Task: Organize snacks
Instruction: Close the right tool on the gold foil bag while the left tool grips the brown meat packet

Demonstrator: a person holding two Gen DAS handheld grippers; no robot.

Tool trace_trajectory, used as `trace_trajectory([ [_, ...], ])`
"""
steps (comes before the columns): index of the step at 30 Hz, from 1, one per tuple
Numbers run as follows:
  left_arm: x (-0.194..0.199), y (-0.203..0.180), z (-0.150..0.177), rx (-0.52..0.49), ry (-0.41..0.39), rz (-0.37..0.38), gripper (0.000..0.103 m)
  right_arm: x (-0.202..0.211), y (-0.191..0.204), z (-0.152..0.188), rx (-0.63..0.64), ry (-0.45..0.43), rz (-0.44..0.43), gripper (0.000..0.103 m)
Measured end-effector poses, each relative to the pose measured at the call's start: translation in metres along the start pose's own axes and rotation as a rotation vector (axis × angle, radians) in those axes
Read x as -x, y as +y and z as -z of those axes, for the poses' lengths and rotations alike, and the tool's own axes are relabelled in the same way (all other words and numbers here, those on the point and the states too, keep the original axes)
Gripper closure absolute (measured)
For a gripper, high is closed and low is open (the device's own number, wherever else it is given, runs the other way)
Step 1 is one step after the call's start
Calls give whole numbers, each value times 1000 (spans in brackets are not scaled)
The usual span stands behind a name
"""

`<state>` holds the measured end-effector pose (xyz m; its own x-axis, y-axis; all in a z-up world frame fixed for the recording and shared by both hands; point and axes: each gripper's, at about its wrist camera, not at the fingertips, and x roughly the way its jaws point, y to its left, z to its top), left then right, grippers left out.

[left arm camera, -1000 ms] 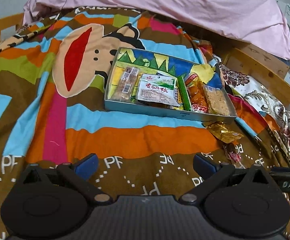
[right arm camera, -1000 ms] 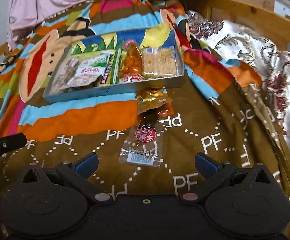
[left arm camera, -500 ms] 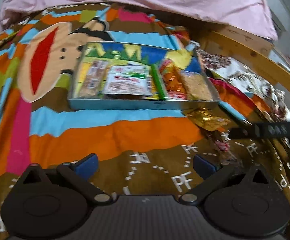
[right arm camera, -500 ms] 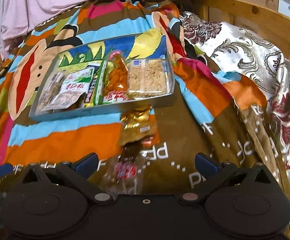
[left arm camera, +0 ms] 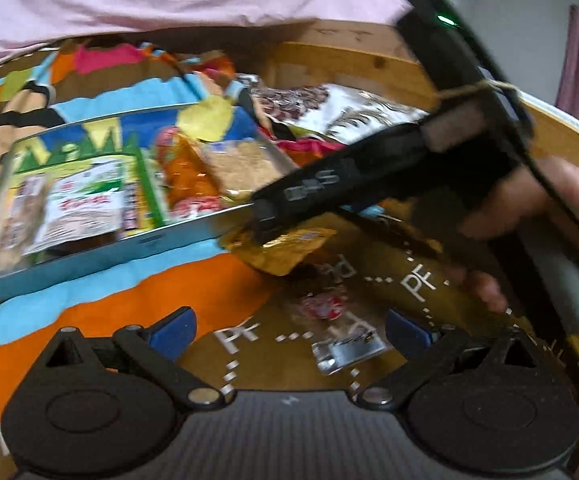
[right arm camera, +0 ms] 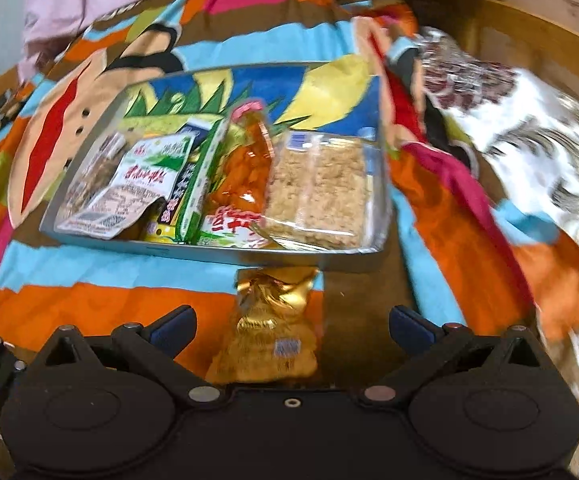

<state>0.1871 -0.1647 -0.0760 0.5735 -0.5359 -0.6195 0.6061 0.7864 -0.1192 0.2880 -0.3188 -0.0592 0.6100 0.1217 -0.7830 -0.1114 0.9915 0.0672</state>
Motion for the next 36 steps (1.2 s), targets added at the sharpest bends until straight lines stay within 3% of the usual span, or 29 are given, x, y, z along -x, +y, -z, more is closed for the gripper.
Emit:
trace_trajectory([
  [5,-19,-2,-3,4,15,44,2,-23,12,-11,61,31,-17,6],
  [8,-26,-2,-5,2,17,53,9,-33,17,-14,75,58,8,12],
  [12,-33,-2,-4,6,42,78,19,-39,16,-12,82,80,14,27],
  [17,-44,-7,-4,-5,85,56,24,-40,11,-11,59,86,13,35],
  [19,-50,-6,-8,0,97,56,27,-39,11,-12,64,85,11,45],
  [26,-49,3,-9,43,103,76,44,-36,2,-14,37,90,-14,50],
  [36,-38,24,-5,108,126,67,50,-14,-37,-1,-129,79,-21,51],
])
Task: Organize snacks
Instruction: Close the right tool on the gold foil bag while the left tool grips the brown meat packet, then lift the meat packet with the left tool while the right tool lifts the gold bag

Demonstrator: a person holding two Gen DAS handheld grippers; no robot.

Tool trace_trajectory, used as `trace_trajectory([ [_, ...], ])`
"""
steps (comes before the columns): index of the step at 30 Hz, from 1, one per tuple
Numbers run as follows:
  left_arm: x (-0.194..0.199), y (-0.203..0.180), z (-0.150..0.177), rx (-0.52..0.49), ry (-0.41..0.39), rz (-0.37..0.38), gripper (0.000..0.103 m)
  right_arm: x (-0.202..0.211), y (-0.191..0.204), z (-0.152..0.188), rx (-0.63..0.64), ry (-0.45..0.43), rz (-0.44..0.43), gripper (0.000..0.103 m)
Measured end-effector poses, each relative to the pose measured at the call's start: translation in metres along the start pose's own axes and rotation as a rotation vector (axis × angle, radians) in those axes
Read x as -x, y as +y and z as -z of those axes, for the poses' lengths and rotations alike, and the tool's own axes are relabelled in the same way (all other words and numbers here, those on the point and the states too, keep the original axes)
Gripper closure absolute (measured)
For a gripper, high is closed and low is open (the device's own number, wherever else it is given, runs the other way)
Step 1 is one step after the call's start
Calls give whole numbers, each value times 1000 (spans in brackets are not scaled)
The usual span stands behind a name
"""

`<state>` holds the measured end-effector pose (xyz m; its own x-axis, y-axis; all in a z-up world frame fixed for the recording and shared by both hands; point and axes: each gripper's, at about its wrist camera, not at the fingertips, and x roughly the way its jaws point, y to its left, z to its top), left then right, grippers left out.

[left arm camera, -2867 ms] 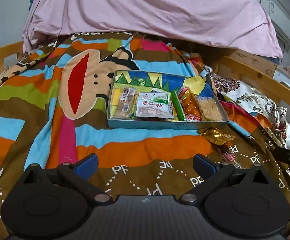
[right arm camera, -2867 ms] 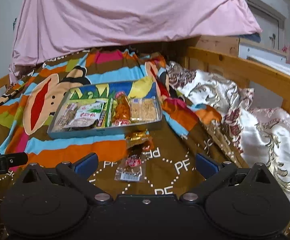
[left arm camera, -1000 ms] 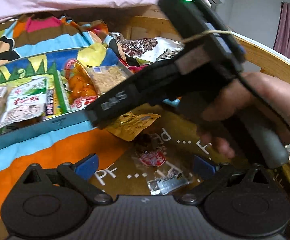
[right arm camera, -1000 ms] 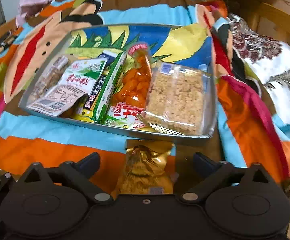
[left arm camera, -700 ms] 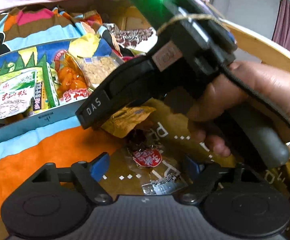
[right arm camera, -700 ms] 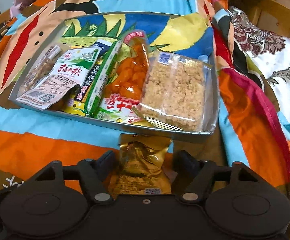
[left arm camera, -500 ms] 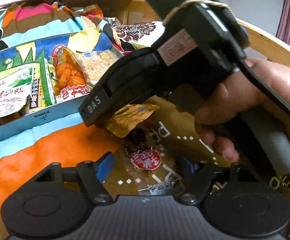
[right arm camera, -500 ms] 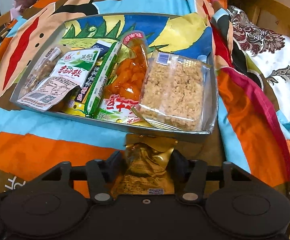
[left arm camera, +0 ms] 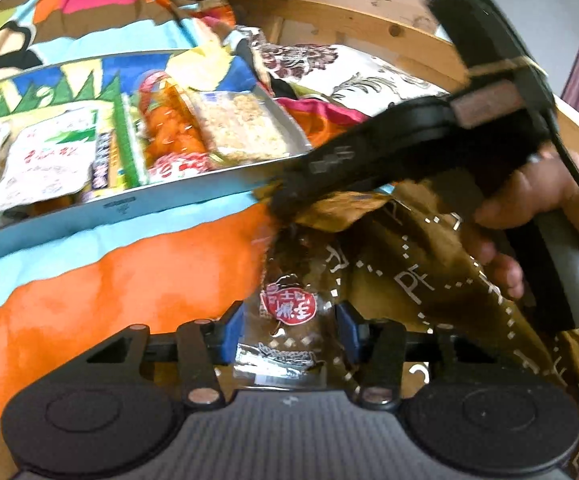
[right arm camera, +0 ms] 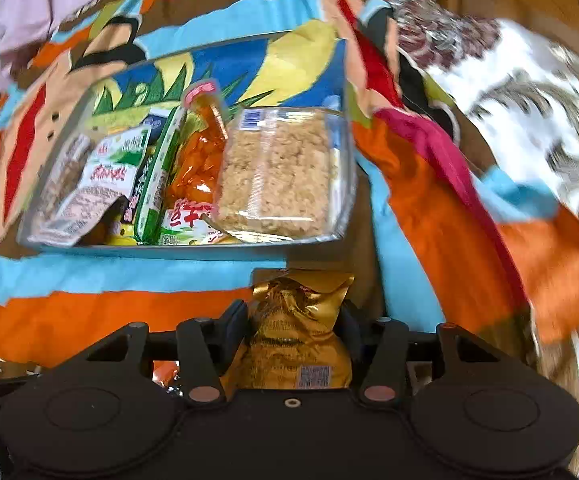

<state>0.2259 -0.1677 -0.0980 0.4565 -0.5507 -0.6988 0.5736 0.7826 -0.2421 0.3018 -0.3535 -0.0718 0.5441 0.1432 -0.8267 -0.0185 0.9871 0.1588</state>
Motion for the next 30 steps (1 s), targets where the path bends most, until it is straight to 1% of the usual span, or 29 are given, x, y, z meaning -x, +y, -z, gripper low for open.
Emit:
trace_trajectory([
  [2,6,3,2,20,12,-14,50,7,-3,5,-23,2,-4,51],
  [4,11,8,5,13,29,-53,50,13,-3,11,-24,8,-1,51],
  [7,21,14,8,35,25,-52,49,22,0,19,-14,21,6,51],
  [9,28,14,8,53,13,-58,47,27,4,25,-3,32,9,51],
  [10,29,14,6,53,5,-63,43,29,5,28,6,35,9,50],
  [11,31,14,5,49,-6,-69,37,29,7,30,19,36,7,48],
  [13,30,13,2,40,-24,-85,29,27,7,33,32,45,7,47],
  [14,27,12,0,34,-28,-92,27,26,6,33,34,51,5,46],
  [16,21,9,-4,16,-25,-98,27,24,5,32,28,57,-8,42],
  [20,7,3,-3,-55,-9,-108,27,23,5,29,43,73,-16,40],
  [21,2,2,-3,-72,0,-107,27,23,6,30,53,76,-14,38],
  [24,-4,3,0,-78,18,-91,35,22,12,32,95,86,2,35],
  [25,-4,4,1,-75,18,-85,39,21,13,33,98,86,9,35],
  [26,-4,4,1,-74,19,-77,46,21,14,34,96,84,17,36],
  [28,-2,5,2,-73,19,-69,53,22,16,35,89,78,35,38],
  [30,0,7,2,-56,20,-71,55,24,20,40,92,64,60,42],
])
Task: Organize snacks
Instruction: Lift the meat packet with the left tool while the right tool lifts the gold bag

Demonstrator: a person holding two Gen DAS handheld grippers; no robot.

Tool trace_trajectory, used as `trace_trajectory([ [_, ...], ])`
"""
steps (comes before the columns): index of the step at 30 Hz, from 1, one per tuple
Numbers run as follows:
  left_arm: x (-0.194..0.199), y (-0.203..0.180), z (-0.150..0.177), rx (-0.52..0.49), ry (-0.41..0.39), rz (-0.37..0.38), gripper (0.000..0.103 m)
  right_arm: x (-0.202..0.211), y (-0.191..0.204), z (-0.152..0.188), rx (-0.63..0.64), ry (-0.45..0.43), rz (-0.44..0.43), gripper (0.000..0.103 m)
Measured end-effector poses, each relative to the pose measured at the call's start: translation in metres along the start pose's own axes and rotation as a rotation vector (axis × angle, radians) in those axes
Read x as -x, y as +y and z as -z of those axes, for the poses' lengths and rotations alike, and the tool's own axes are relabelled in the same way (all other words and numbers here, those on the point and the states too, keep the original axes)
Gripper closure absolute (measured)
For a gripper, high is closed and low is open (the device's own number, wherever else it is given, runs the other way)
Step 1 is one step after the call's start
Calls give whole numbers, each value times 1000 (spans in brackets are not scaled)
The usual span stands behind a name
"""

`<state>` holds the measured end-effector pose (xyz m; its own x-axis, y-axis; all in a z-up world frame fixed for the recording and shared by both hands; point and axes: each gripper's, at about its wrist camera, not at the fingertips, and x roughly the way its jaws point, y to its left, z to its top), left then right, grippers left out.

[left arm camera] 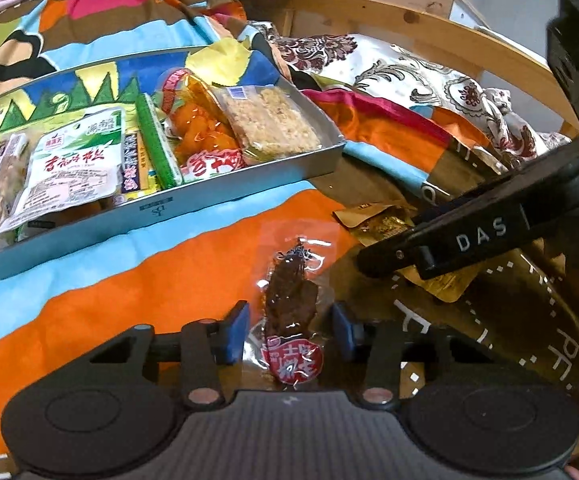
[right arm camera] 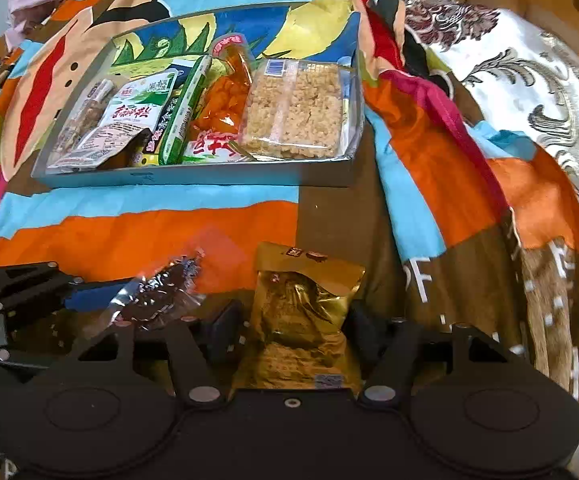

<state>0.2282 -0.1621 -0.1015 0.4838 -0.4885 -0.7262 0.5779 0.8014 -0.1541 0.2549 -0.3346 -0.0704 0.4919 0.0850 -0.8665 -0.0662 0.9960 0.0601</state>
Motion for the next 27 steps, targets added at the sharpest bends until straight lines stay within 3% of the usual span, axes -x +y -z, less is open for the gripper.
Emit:
trace_trajectory([
  [6,16,10,7,93,15,-34,56,7,11,15,-18,-24,5,48],
  [13,43,20,22,166,21,-115,56,13,35,28,24,-53,-15,49],
  [17,56,21,32,177,24,-157,56,19,49,34,56,-62,-36,49],
  [27,54,20,37,179,29,-170,55,15,59,41,95,-59,-23,46],
])
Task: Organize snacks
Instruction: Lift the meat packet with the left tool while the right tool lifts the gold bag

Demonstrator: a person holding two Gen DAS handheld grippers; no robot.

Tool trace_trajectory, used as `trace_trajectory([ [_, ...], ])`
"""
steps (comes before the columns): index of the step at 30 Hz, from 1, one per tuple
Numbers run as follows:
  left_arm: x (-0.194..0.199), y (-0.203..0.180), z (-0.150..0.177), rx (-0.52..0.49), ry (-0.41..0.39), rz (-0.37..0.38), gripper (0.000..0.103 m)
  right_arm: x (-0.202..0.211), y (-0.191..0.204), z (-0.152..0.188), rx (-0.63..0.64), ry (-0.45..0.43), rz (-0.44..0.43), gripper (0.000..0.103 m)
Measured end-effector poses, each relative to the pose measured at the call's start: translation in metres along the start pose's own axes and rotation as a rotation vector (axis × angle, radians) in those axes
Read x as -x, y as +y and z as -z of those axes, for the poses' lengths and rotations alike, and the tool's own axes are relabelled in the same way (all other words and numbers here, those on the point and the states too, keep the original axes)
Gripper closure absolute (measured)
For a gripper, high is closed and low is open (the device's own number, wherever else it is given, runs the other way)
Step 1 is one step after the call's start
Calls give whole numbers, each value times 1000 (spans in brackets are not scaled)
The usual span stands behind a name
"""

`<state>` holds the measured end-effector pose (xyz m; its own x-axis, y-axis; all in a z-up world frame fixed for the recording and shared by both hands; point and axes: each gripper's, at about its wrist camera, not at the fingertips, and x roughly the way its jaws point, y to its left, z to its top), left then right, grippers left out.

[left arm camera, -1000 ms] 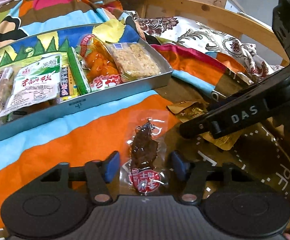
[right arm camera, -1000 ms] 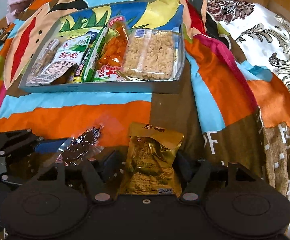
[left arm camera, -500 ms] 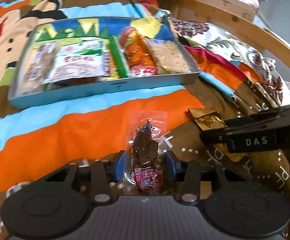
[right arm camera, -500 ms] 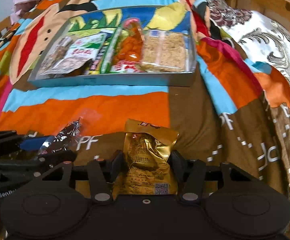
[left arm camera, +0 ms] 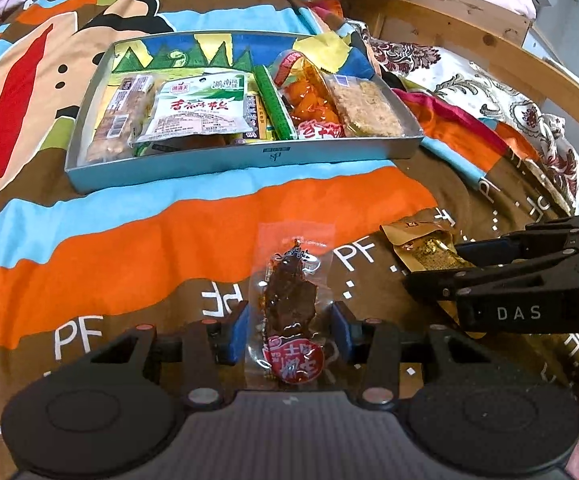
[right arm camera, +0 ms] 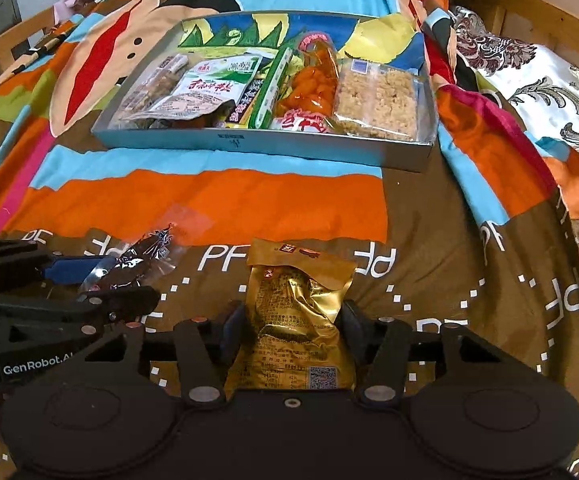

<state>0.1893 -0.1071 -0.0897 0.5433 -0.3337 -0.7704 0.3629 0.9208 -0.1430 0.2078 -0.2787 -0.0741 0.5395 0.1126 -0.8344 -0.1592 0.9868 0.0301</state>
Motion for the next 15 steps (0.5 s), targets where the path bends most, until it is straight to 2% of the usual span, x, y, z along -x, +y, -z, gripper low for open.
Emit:
trace_trajectory([
  [5,-2,-1,0,0,3,6,51,-3,1,1,3,6,5,44],
  [10,-2,-4,0,-22,3,-3,52,0,5,3,8,-10,32,49],
  [15,5,-2,1,-1,-22,10,53,10,10,8,4,-40,54,51],
])
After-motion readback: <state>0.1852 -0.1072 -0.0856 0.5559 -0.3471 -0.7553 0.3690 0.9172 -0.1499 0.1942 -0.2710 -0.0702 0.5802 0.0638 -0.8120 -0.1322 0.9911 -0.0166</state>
